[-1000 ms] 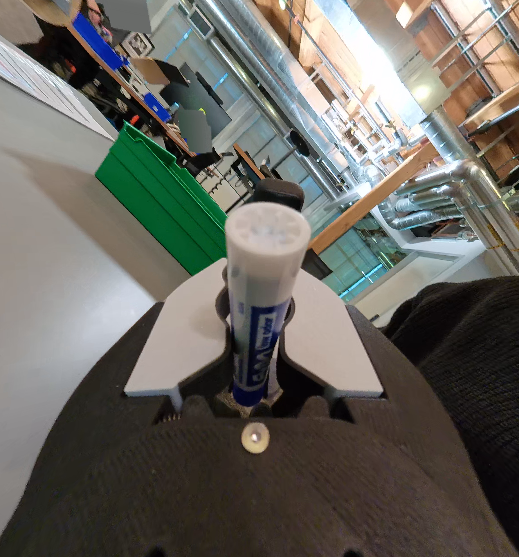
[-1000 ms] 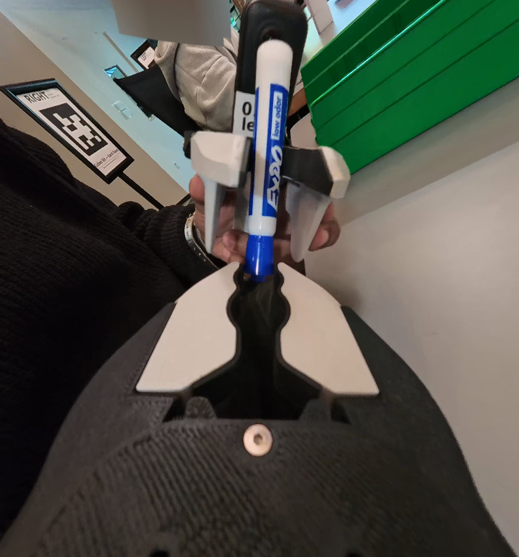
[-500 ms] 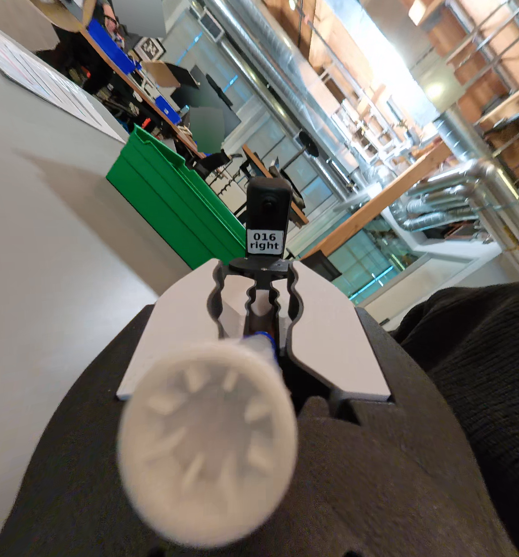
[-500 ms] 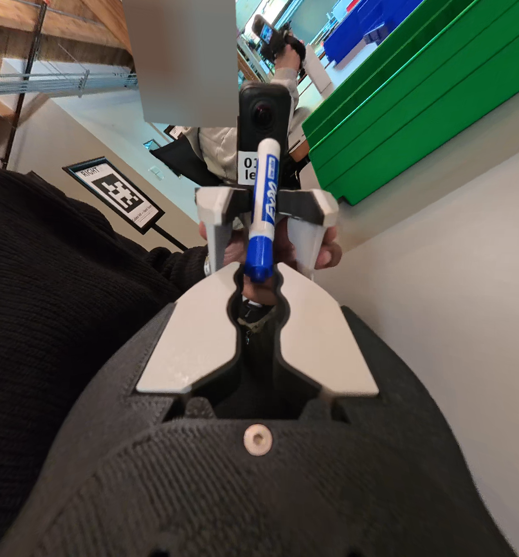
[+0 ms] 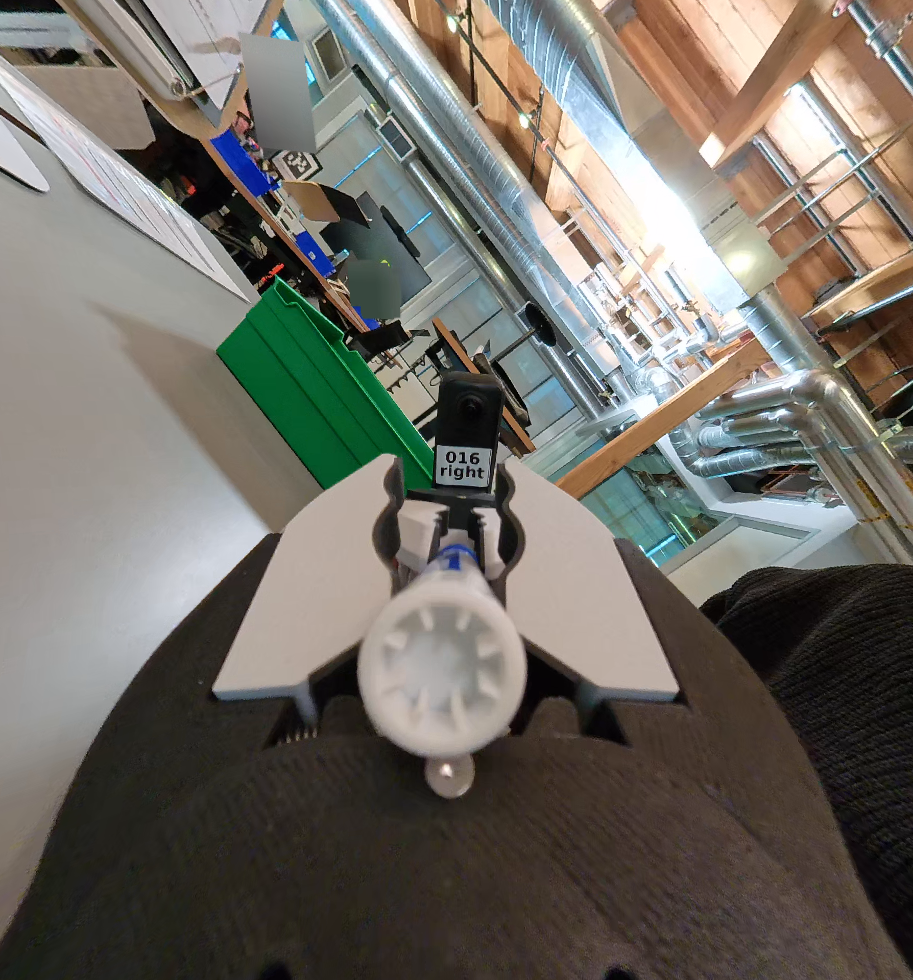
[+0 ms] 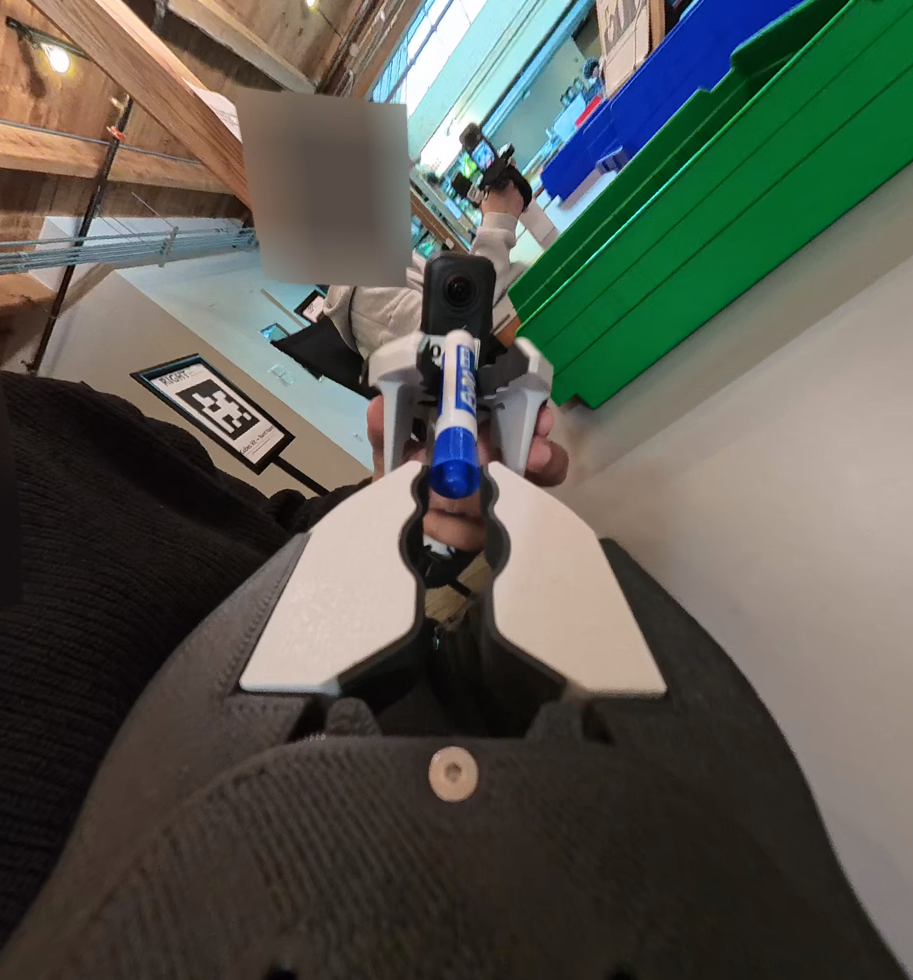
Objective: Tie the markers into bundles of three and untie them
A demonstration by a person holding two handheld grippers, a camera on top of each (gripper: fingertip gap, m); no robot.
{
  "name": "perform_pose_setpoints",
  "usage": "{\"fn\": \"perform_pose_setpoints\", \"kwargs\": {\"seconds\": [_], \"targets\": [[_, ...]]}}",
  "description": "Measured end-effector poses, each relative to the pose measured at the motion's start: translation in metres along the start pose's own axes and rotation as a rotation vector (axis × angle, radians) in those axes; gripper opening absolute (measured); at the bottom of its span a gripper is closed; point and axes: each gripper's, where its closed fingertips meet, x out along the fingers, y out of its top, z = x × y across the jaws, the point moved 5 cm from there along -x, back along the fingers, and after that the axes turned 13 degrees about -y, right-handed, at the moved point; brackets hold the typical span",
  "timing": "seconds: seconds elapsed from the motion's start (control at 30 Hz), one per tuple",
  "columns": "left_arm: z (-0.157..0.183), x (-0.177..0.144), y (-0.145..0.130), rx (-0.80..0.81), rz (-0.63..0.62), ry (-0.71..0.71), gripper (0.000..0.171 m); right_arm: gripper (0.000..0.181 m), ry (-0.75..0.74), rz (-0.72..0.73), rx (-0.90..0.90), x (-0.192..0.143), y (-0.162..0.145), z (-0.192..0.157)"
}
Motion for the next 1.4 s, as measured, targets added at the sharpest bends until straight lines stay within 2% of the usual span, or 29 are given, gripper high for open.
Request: {"fn": "perform_pose_setpoints", "kwargs": {"seconds": [0.2,0.37,0.57,0.8,0.93,1.13,1.3,1.4], "targets": [[0.001,-0.001,0.003,0.009,0.016,-0.003,0.034,0.019,-0.005,-0.18,-0.081,0.015,-0.026,-0.006],[0.003,0.006,-0.007,-0.006,-0.061,-0.028,0.034,0.019,0.009,-0.278,-0.115,0.02,-0.04,-0.009],[0.005,0.01,-0.014,0.003,-0.115,-0.032,0.034,0.019,-0.008,-0.316,-0.189,0.023,-0.047,-0.011],[0.005,0.013,-0.018,-0.001,-0.14,-0.03,0.034,0.019,-0.027,-0.293,-0.223,0.025,-0.046,-0.013],[0.005,0.016,-0.026,0.04,-0.192,-0.012,0.032,0.019,-0.014,-0.201,-0.184,0.021,-0.033,-0.013],[0.005,0.01,-0.013,0.056,-0.11,0.003,0.03,0.018,0.014,-0.06,-0.083,0.011,-0.013,-0.011],[0.003,0.003,-0.003,0.055,-0.023,0.027,0.029,0.018,-0.033,0.02,-0.096,0.002,-0.001,-0.005],[0.001,-0.003,0.006,0.044,0.037,0.039,0.022,0.018,-0.054,0.036,-0.088,-0.001,0.002,-0.001]]}}
